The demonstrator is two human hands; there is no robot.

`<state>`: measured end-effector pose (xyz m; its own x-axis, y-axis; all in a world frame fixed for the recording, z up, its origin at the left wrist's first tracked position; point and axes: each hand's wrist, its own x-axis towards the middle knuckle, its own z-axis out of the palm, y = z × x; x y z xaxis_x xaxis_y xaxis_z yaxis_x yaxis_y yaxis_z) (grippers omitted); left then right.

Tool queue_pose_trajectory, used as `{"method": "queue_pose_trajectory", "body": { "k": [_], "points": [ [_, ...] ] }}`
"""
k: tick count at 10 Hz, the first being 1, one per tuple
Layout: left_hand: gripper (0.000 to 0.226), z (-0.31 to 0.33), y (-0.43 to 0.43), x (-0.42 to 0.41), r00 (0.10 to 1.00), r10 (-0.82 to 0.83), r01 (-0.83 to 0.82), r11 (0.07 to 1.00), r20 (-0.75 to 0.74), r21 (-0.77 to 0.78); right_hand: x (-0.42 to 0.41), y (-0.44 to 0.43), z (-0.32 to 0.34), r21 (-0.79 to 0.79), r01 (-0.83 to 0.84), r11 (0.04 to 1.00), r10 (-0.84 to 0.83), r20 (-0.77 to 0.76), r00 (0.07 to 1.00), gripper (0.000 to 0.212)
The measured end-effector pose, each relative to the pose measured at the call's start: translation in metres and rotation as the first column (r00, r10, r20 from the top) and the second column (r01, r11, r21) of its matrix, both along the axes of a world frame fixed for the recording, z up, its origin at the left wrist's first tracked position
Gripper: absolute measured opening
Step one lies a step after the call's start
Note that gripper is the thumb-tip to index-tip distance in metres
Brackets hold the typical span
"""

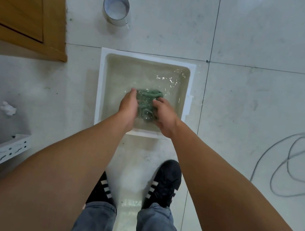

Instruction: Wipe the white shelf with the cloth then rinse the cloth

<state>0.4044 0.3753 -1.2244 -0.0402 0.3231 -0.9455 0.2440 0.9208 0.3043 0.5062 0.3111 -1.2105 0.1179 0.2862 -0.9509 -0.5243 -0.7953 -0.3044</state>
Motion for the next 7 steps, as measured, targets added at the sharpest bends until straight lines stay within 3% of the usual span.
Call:
{"method": "queue_pose_trajectory", "body": {
  "k": [1, 2, 3, 4, 5, 6, 7],
  "points": [
    [0.051, -0.007, 0.003, -0.006, 0.998, -0.061, 0.061, 0.998, -0.006, -0.027, 0.004, -0.002, -0.002, 0.016, -0.006, 1.000, 0.006, -0.033, 0.999, 0.027],
    [0.044, 0.005, 0.008, -0.003, 0.993, -0.116, 0.116, 0.993, -0.029, 0.009, 0.007, 0.001, 0.001, -0.001, -0.061, 0.998, 0.061, -0.020, 0.998, 0.037],
    [0.044, 0.007, 0.010, -0.008, 0.985, -0.164, 0.168, 0.984, -0.061, 0.061, 0.007, 0.003, 0.005, -0.011, -0.140, 0.990, 0.140, 0.075, 0.987, 0.048],
    [0.039, 0.033, 0.010, -0.005, 0.915, -0.367, 0.387, 0.916, -0.167, 0.106, 0.009, 0.008, 0.021, -0.023, -0.281, 0.959, 0.280, 0.204, 0.938, 0.048],
    [0.032, 0.055, 0.007, -0.013, 0.606, -0.733, 0.787, 0.609, -0.309, 0.100, 0.012, 0.016, 0.052, -0.036, -0.564, 0.825, 0.547, 0.297, 0.782, 0.044],
    [0.035, 0.083, 0.011, -0.018, 0.336, -0.873, 0.936, 0.351, -0.354, 0.022, 0.014, 0.024, 0.079, -0.135, -0.821, 0.554, 0.807, 0.331, 0.490, 0.044],
    [0.040, 0.129, 0.020, -0.013, 0.128, -0.890, 0.987, 0.157, -0.438, -0.032, 0.011, 0.024, 0.102, -0.234, -0.922, 0.310, 0.905, 0.371, 0.210, 0.050]
  ]
}}
